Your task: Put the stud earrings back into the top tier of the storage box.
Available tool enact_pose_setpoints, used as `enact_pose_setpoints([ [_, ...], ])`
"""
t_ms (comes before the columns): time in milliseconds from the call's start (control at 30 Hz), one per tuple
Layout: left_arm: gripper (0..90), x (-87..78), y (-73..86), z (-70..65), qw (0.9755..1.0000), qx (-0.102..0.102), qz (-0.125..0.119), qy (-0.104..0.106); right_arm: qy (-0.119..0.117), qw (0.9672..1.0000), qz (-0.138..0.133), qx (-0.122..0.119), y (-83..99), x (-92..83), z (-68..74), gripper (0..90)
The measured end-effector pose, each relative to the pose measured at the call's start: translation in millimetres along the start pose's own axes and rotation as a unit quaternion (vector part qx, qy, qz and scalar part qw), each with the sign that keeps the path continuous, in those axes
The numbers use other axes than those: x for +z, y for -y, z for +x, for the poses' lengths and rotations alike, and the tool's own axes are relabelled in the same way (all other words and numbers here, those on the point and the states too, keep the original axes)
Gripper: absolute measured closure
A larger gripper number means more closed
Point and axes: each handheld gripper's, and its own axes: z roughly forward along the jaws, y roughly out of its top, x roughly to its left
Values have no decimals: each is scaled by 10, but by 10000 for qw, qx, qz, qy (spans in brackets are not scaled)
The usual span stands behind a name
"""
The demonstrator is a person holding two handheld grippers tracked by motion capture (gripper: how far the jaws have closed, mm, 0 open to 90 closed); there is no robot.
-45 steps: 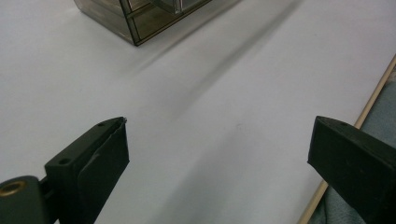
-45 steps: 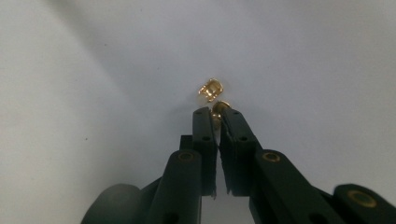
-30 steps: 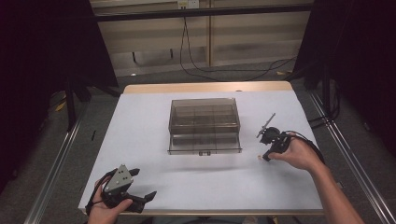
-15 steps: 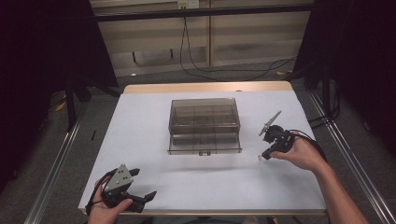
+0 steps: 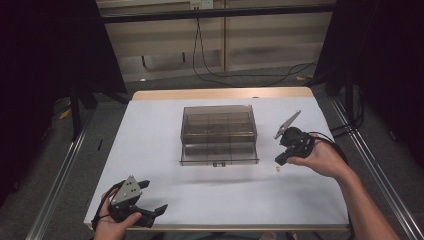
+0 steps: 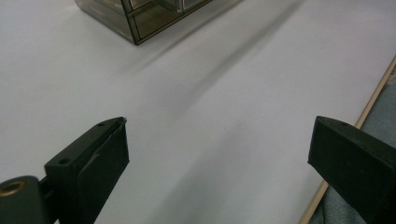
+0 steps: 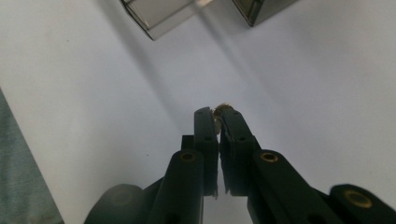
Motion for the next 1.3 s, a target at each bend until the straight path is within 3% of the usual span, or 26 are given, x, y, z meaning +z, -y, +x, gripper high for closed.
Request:
enact_pose_setpoints([
  [967,50,-6,1,10,10000,4,-4,6,-32,9981,-369,-491,-394,-417,172,864],
  [1300,50,-5,2,10,10000,5,-2,3,-68,9962,-477,-729,-566,-449,237,864],
])
